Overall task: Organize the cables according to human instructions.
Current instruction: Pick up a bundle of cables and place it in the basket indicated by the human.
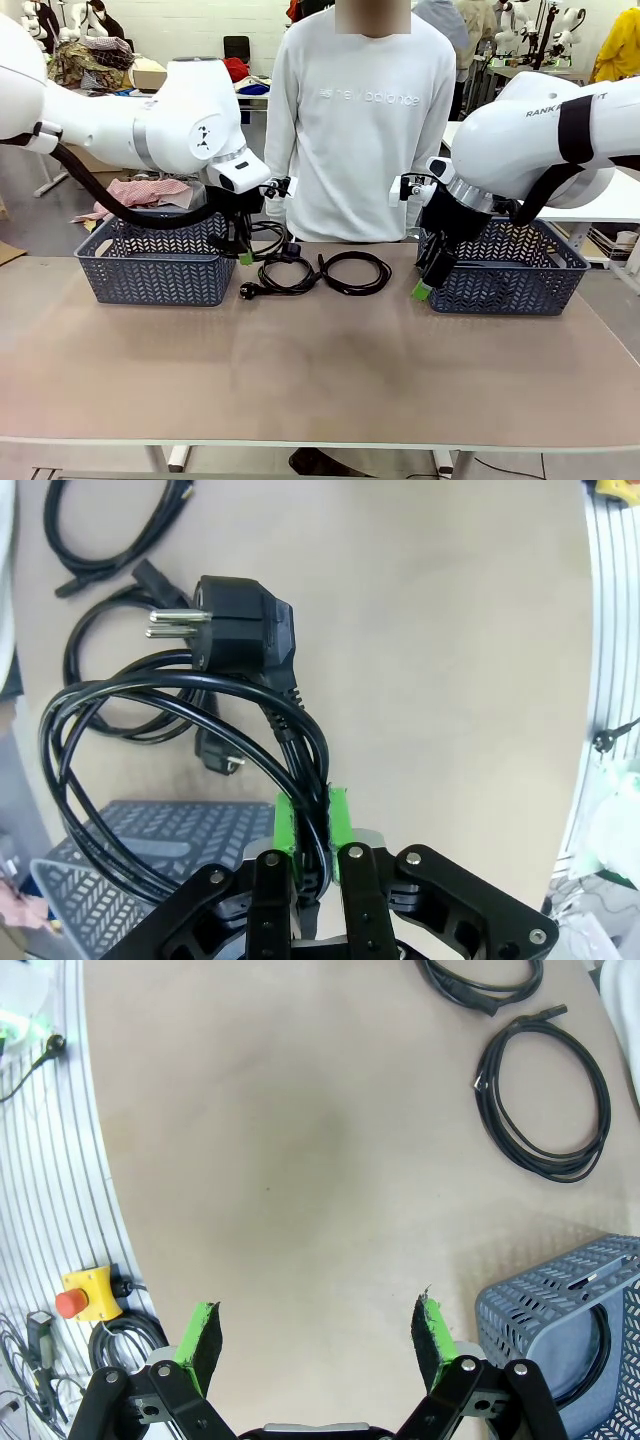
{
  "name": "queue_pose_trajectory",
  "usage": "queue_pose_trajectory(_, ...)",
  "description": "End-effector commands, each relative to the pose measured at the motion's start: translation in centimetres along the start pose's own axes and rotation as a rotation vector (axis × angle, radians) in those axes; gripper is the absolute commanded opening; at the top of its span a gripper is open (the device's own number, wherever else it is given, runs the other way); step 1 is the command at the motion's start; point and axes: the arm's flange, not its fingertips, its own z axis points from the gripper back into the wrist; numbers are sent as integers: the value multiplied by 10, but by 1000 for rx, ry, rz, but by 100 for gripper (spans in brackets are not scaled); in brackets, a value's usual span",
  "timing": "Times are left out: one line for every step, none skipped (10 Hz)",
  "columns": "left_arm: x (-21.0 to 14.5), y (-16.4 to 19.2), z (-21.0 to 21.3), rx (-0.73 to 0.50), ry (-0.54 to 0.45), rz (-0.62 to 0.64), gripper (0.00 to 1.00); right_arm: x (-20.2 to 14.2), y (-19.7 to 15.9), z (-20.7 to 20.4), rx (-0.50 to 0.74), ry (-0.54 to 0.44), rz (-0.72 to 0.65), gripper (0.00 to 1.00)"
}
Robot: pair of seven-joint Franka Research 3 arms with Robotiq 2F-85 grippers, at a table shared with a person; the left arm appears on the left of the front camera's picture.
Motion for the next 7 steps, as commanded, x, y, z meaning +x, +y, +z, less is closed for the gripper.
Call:
queue_pose_trajectory(1,-3,1,3,2,-3,9,3,-1,2,-7,-2,0,100)
queue_pose_trajectory(1,-3,1,3,2,-3,9,3,-1,2,-7,-2,0,100)
queue_pose_trajectory(1,-3,1,3,2,-3,9,3,-1,2,-7,-2,0,100)
queue_pose_trajectory(1,-3,1,3,2,-3,9,3,-1,2,-7,-2,0,100)
queue_pose_trajectory(5,-3,-2,-4,0,-10,15,3,-1,2,-7,-2,0,100)
queue_pose_trajectory(-4,2,4,34,16,-7,15,3,-1,2,-7,-2,0,100)
queue_pose_trajectory(-12,8,12,47,29,-11,15,3,-1,2,-7,-2,0,100)
